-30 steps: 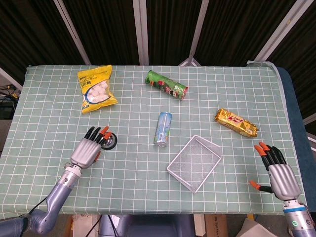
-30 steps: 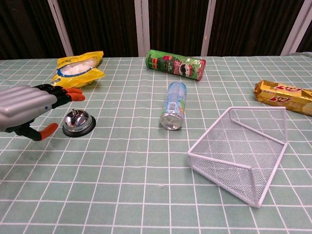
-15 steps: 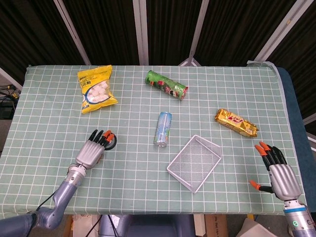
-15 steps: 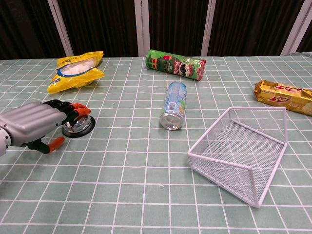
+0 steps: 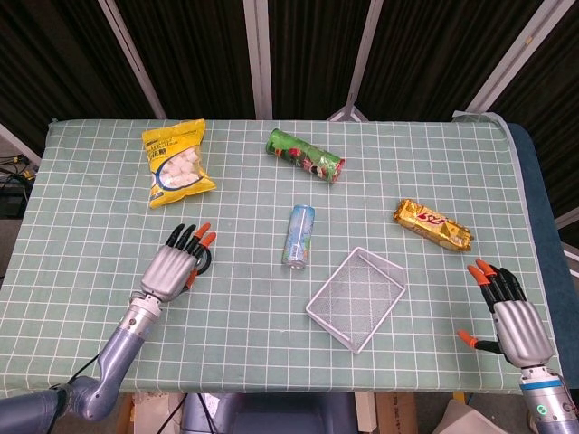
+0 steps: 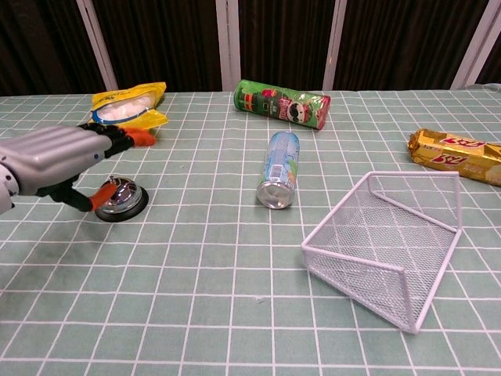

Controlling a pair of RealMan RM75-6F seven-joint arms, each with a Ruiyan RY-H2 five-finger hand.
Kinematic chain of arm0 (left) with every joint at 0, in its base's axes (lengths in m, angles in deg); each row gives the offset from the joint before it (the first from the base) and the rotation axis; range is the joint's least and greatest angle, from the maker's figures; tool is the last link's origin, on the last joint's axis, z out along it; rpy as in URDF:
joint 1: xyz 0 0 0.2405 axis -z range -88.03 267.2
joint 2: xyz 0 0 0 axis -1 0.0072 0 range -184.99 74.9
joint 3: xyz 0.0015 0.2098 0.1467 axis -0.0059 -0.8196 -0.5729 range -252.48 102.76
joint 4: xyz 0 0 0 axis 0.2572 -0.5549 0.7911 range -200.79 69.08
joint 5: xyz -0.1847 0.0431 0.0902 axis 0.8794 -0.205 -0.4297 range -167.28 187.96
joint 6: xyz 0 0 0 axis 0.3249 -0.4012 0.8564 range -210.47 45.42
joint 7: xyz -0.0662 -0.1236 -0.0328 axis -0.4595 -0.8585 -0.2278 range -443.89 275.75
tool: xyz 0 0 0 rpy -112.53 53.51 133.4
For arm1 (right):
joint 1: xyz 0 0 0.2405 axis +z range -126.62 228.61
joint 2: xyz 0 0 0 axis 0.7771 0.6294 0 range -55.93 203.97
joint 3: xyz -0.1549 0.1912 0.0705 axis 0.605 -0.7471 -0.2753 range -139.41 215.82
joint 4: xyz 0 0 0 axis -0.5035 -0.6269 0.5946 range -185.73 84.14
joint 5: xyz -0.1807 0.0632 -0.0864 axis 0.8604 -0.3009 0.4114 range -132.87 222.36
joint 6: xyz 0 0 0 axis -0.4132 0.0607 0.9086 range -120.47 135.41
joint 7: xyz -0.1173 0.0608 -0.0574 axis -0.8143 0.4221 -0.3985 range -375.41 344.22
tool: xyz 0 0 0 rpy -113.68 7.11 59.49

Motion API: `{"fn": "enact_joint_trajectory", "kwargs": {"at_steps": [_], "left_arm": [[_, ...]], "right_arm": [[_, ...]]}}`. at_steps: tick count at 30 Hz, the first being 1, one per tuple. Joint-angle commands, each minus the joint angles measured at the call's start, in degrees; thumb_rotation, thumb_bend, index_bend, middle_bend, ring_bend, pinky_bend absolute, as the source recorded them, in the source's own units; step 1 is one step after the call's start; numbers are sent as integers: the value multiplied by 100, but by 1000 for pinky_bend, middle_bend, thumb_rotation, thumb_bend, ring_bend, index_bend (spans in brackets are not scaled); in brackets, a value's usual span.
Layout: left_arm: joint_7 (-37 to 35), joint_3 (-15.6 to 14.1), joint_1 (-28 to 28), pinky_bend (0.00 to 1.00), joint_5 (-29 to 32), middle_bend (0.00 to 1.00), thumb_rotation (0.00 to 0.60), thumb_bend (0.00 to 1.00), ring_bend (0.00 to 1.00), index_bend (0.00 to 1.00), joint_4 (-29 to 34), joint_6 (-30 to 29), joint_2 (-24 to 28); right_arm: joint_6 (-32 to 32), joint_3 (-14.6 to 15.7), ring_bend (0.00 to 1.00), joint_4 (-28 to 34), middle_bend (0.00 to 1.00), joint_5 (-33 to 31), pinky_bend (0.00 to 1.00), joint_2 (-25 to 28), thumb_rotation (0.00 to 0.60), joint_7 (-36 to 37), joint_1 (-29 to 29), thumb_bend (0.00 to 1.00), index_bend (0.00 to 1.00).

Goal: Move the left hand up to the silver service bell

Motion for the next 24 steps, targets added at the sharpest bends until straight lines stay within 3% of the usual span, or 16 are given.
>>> {"fn": "enact_joint_trajectory", "kwargs": {"at_steps": [1, 9, 13, 19, 24], "left_arm": [[-130, 14, -156, 0, -192, 0, 600, 554, 0, 0, 419, -381, 373], [-272, -599, -1109, 0, -603, 0, 600, 266, 0, 0, 1184, -1541, 1394], [-665, -1003, -1669, 0, -926, 0, 600, 193, 0, 0, 1410, -2144, 1923], [-1581, -1552, -2371, 0, -1451, 0, 600, 137, 0, 0, 972, -2841, 2318], [-2069, -1687, -2692, 0, -1681, 0, 600, 131, 0, 0, 512, -3220, 2394]], "right_arm": [[5, -1, 0, 2, 0, -8, 0, 7, 600, 8, -1, 160, 0], [18, 12, 0, 18, 0, -21, 0, 15, 600, -52, -11, 160, 0], [15, 18, 0, 19, 0, -4, 0, 0, 600, -93, -11, 160, 0], [20, 29, 0, 41, 0, -11, 0, 3, 600, -114, -20, 160, 0], [45, 21, 0, 48, 0, -28, 0, 12, 600, -103, -9, 160, 0]]}}
